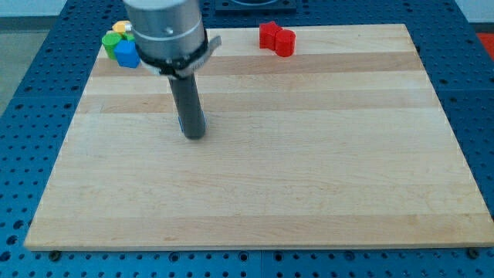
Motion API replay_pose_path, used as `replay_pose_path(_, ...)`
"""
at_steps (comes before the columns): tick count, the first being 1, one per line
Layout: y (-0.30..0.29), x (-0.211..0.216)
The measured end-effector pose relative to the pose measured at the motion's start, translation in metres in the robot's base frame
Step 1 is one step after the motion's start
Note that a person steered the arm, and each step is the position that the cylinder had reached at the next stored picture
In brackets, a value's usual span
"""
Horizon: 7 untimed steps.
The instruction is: Slide the blue triangle towards center of the board
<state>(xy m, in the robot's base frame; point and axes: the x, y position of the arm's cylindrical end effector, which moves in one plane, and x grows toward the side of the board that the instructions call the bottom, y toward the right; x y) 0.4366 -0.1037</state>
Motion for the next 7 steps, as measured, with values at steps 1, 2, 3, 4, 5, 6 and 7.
replay_pose_path(1, -0.043, -0.035)
replay_pose_path(2, -0.091, -0.043)
replay_pose_path(3, -0.054, -0.060)
replay_pose_path(4, 0.027, -0.061)
replay_pose_path(5, 0.070, -0.059)
replay_pose_path(6, 0.053, -0.028)
replay_pose_path(7, 0.053, 0.006)
